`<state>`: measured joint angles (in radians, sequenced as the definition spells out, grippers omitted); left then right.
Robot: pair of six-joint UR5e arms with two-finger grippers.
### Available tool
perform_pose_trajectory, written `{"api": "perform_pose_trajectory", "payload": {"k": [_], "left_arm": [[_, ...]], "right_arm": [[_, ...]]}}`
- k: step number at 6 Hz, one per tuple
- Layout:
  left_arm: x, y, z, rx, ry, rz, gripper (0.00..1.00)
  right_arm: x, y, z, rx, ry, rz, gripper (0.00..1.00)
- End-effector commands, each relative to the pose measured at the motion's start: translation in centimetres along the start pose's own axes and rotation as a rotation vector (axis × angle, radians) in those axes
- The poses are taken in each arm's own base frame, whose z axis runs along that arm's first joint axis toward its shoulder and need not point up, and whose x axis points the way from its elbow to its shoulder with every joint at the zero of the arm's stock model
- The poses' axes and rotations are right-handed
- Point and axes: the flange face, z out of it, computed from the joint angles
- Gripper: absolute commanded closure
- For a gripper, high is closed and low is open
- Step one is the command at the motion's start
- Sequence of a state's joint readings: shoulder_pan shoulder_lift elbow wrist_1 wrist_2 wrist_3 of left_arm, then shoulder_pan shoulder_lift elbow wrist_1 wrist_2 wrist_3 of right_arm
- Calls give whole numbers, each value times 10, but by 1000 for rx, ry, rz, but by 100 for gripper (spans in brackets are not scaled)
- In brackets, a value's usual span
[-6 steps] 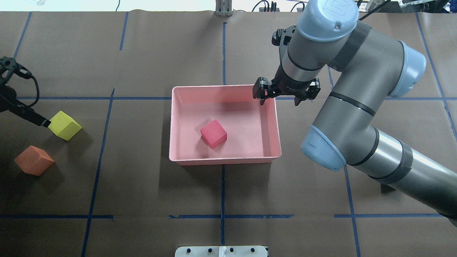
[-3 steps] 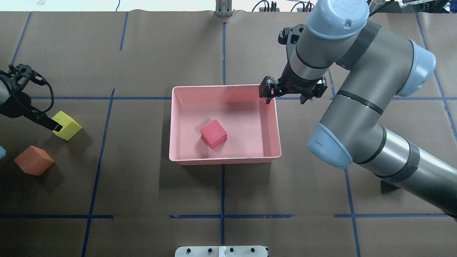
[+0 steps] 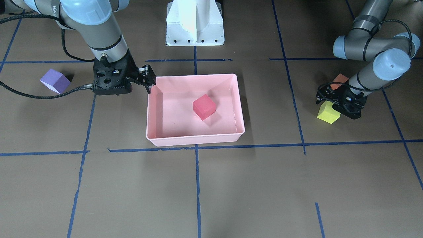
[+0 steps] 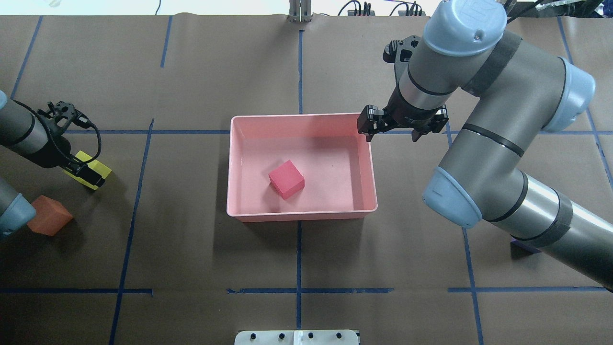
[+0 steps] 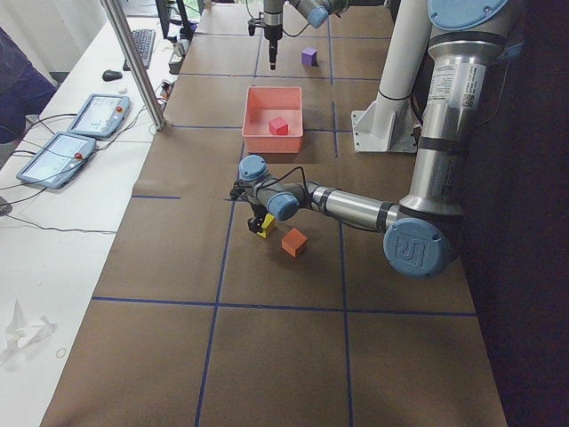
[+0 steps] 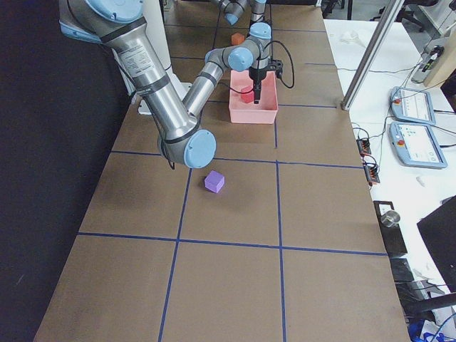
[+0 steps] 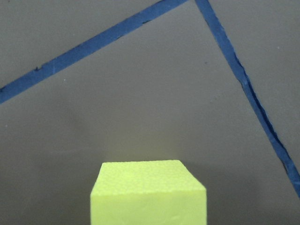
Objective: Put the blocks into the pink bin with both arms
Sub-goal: 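Grasp the yellow cube with the left gripper while the right gripper withdraws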
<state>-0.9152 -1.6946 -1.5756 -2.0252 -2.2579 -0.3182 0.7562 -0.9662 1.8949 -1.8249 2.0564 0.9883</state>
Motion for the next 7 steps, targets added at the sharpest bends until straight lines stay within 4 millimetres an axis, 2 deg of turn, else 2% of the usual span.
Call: {"api": "perform_pose_trajectory", "payload": {"k": [1,2,3,4,5,6,7], "left_arm": [[10,-11,-5,13,4,10,58],[17,-15,-15,30,10,-2,67],[34,-41,-34,76,25,-76,66],[63,-81,-58,117,46,-162,66],[109,-118,-97,134,58,-274,62],[164,-156,-143,136,71,-364,61],[243,-193,-171,135,117,-472,60]], "right_arm": [[8,-6,-10,16,-6,-16,0],[31,-15,-15,13,-6,-50,0],[70,-28,-23,3,-4,-91,0],[135,-28,-24,-6,23,-166,0],[205,-21,-30,-23,45,-225,0],[268,5,-37,-46,46,-294,0],[319,30,-42,-58,68,-353,0]]}}
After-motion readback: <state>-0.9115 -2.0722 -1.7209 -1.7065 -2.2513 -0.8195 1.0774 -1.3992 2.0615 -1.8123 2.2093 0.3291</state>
